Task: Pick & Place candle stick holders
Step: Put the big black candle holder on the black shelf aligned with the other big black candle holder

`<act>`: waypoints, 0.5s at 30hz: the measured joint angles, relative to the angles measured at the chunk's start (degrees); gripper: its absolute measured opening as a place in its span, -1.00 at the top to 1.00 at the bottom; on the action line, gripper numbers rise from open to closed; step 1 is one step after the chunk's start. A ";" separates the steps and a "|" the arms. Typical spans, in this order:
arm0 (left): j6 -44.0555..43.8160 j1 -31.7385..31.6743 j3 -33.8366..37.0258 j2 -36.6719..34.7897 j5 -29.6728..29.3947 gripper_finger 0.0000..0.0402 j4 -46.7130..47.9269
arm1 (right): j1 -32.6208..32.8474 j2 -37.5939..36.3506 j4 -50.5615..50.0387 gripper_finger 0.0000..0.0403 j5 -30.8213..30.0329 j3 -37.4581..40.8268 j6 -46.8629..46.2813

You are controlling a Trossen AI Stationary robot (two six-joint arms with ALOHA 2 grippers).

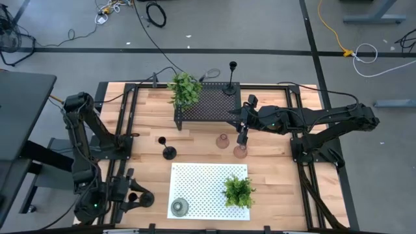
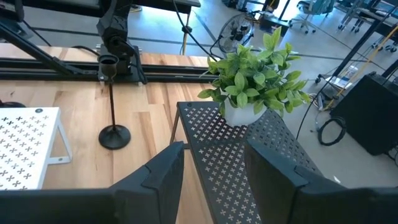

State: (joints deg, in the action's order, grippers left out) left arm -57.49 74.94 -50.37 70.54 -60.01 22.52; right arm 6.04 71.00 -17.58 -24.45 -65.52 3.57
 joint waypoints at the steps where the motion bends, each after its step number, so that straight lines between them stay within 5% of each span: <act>1: -0.18 0.02 0.00 0.00 0.08 -0.01 0.12 | 0.00 0.00 0.01 0.16 -0.01 0.00 -0.04; 15: -11.42 0.44 0.22 0.90 7.34 0.23 7.20 | 0.00 0.00 1.38 0.16 0.00 0.00 0.10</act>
State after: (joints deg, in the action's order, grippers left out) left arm -68.91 75.38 -50.15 71.44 -52.67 29.73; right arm 6.04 71.00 -16.20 -24.45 -65.52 3.66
